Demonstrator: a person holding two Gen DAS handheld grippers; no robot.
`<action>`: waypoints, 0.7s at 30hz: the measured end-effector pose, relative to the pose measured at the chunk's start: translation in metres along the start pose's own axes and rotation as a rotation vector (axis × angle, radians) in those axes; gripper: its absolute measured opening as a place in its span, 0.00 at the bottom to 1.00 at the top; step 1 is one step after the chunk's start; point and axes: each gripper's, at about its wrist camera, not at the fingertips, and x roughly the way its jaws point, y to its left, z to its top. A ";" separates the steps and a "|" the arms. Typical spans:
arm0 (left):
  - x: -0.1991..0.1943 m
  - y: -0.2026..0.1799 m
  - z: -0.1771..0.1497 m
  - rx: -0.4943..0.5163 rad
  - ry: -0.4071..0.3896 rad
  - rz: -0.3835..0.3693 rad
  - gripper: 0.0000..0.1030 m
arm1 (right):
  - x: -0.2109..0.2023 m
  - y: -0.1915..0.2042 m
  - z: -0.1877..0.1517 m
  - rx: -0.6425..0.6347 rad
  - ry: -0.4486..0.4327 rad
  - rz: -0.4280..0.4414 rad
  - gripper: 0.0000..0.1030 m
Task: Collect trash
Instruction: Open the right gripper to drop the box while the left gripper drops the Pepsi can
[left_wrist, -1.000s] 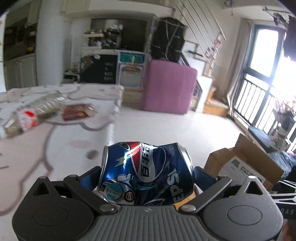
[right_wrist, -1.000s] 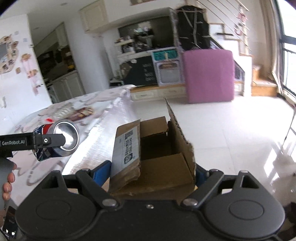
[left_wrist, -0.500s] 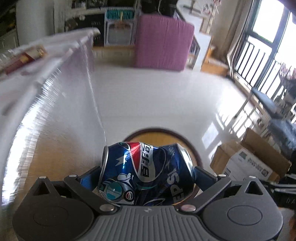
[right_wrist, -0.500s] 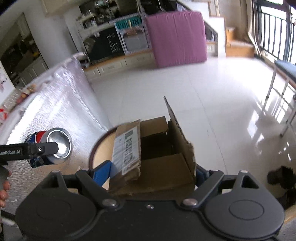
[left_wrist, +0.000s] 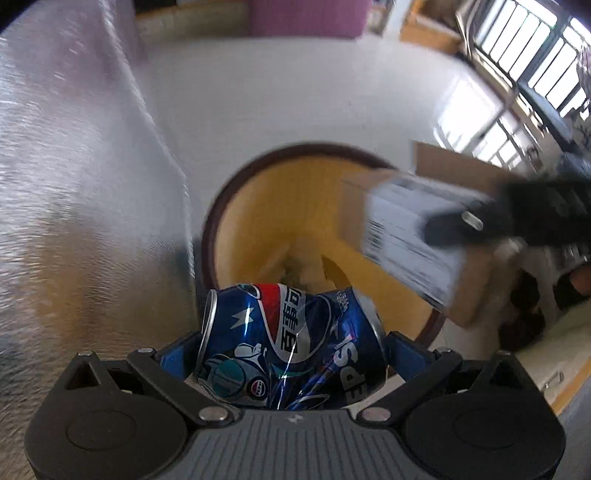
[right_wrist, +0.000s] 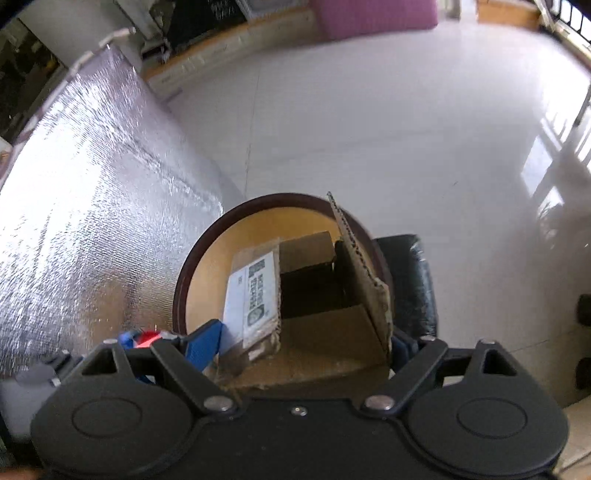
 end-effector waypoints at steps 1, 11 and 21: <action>0.004 0.000 0.002 0.006 0.019 -0.011 0.99 | 0.008 0.003 0.007 0.000 0.022 0.007 0.87; 0.038 0.000 0.039 0.052 0.154 -0.106 0.99 | 0.065 0.013 0.039 -0.043 0.107 -0.003 1.00; 0.081 0.004 0.070 0.065 0.232 -0.154 1.00 | 0.052 -0.016 0.054 0.045 0.074 0.024 1.00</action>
